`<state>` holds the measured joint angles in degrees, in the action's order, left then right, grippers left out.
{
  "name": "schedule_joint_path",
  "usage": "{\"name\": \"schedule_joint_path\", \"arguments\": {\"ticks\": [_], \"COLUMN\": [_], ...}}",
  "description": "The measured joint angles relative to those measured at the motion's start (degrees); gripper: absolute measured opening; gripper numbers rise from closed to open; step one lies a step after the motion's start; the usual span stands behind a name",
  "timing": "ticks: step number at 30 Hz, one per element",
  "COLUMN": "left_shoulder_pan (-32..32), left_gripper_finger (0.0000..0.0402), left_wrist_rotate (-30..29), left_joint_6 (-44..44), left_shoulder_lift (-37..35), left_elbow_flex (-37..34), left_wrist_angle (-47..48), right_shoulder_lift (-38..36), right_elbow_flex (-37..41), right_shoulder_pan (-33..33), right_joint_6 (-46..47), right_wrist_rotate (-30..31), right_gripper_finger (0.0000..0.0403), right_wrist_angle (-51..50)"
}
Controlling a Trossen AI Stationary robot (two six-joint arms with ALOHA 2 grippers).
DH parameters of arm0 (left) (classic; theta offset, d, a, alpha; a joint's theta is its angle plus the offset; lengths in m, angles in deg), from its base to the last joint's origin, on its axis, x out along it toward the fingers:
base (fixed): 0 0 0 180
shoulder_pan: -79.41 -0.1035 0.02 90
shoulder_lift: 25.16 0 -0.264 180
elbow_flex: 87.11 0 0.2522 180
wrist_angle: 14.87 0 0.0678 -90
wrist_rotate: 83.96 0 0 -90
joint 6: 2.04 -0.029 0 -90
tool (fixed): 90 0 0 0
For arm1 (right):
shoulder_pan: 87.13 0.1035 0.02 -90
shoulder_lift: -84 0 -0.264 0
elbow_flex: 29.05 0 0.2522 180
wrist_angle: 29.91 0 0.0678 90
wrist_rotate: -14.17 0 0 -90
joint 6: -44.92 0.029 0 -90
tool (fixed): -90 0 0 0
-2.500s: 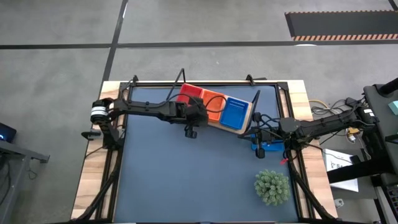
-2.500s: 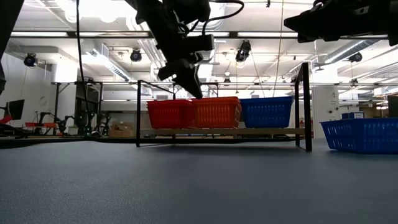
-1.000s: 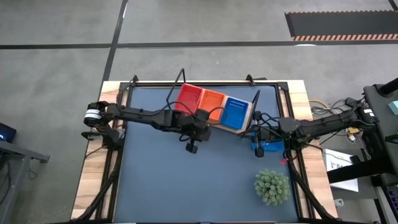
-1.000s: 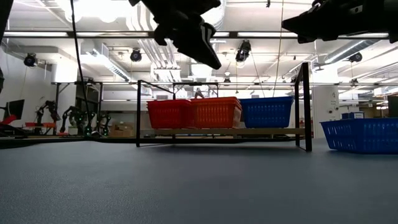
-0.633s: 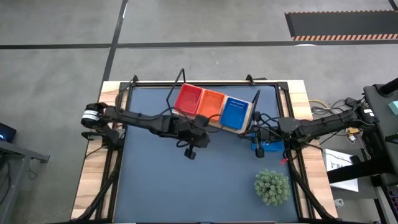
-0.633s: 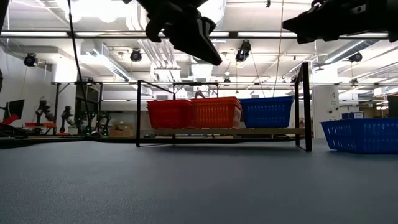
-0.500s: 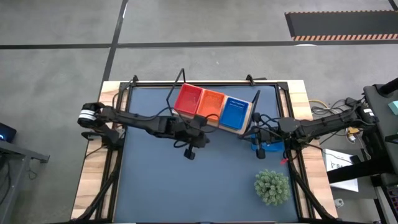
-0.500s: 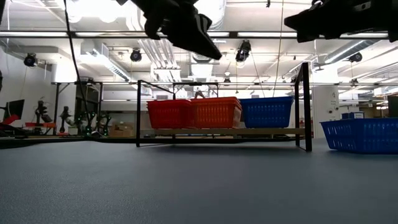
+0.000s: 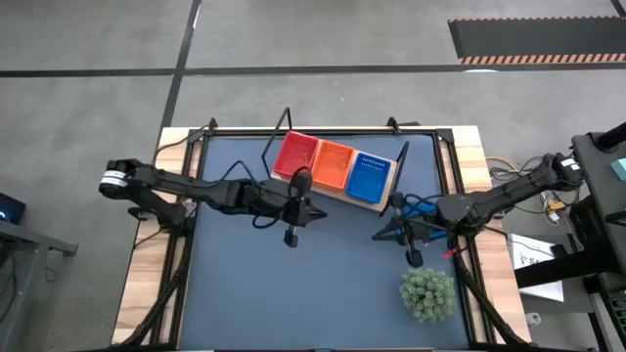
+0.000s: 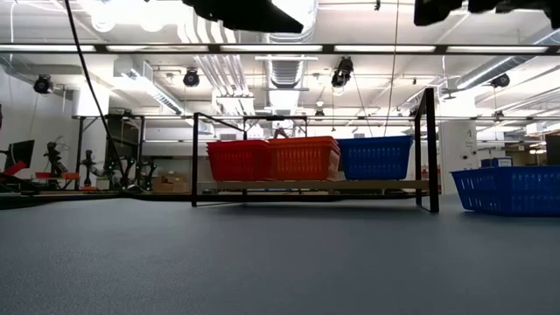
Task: Stack baskets on shelf by color
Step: Stack the blue bin on top of the blue bins on the shelf
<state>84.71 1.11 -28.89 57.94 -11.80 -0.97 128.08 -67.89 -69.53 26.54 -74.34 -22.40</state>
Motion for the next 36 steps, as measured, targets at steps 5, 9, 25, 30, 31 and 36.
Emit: {"name": "schedule_joint_path", "arguments": {"ticks": [5, 9, 25, 30, 31, 36], "left_shoulder_pan": [-0.04, -0.04, 0.0, 0.0, 0.02, 0.04], "left_gripper_finger": [0.0001, 0.0001, 0.0001, 0.0001, 0.0001, 0.0001], "left_wrist_rotate": [-0.13, -1.73, -2.18, -3.06, -3.06, -3.06], "left_joint_6": [-3.02, -5.29, -5.1, -4.99, -4.99, -4.31], "left_shoulder_lift": [-2.2, -4.75, -20.7, -26.63, -27.65, -31.81], "left_elbow_flex": [-0.32, -1.08, -20.05, -22.85, -23.58, -26.28], "left_wrist_angle": [-0.18, -0.06, -9.19, -8.96, -8.63, -9.27], "right_shoulder_lift": [5.55, 9.63, 34.67, 37.58, 37.83, 37.56], "right_elbow_flex": [-5.58, -14.45, -48.67, -48.96, -48.57, -45.26], "right_shoulder_pan": [4.14, 6.0, 6.11, 4.23, 3.94, 2.79], "right_joint_6": [7.55, 23.4, 90.41, 89.19, 88.79, 88.29], "right_wrist_rotate": [2.61, 2.98, 2.54, 2.77, 3.18, 5.93], "right_gripper_finger": [0.0009, 0.0009, 0.0017, 0.0059, 0.0071, 0.0137], "right_wrist_angle": [-3.23, -18.27, -104.77, -103.88, -103.12, -98.2]}}
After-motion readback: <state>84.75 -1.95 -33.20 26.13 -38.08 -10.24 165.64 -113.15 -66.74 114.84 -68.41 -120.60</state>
